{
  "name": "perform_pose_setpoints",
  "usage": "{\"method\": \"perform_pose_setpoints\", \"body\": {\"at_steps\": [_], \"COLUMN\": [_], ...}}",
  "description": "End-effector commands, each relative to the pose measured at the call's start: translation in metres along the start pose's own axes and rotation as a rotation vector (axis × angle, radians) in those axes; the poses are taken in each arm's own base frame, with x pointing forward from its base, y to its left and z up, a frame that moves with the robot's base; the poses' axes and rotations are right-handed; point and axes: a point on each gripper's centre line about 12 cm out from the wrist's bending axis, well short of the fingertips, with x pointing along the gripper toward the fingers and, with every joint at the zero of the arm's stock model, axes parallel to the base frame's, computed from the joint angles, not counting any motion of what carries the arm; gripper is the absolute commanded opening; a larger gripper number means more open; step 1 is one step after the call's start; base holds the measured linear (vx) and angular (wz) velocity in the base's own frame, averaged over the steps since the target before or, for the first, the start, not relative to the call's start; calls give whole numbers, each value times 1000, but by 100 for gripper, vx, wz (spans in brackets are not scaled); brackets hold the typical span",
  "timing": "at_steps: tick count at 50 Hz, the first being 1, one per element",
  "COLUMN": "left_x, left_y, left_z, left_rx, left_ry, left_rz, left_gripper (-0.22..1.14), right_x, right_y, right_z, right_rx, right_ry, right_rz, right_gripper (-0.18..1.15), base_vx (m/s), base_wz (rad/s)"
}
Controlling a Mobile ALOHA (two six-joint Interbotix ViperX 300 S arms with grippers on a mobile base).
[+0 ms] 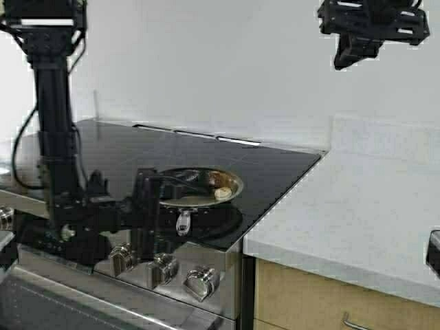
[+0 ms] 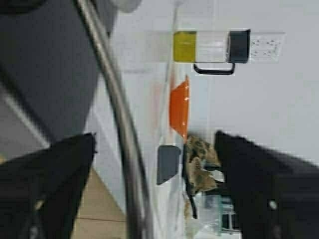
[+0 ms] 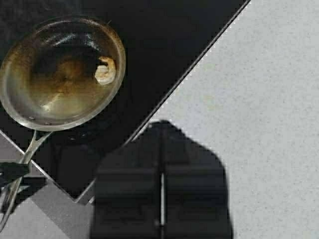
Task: Add oil to the pan and cook the shrimp and serve it
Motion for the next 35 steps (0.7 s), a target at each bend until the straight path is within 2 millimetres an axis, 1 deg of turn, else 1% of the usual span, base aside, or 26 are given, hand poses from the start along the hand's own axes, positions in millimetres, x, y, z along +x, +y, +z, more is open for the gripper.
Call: {"method": "perform_pose_setpoints", "body": {"at_steps": [1, 8, 20, 27, 31, 33, 35], "left_x": [14, 20, 24, 28, 29, 30, 31], "left_y": [-6, -4, -5, -4, -3, -2, -2], "left_z": [2, 6, 11, 13, 14, 15, 15], "left_rx": [-4, -20, -64, -79, -111, -133, -152], "left_ry": [7, 6, -14, -15, -11, -12, -12], "left_rz": [-43, -58, -70, -79, -83, -84, -85], "left_gripper": [101, 101, 101, 98, 89, 82, 71], "right_x": [-3, -3, -2, -2, -2, -3, -2], "right_y": [1, 1, 1, 1, 1, 1, 1], "right_z": [7, 6, 6, 6, 6, 6, 6], "right_rx": [-3, -2, -2, -2, -2, -2, -2], "right_ry": [-23, -23, -20, -20, -20, -23, -21], "right_rz": [2, 2, 2, 2, 2, 2, 2], "right_gripper": [7, 7, 7, 7, 7, 7, 7], "base_vx": [0, 0, 0, 0, 0, 0, 0], "base_wz": [0, 0, 0, 0, 0, 0, 0]}}
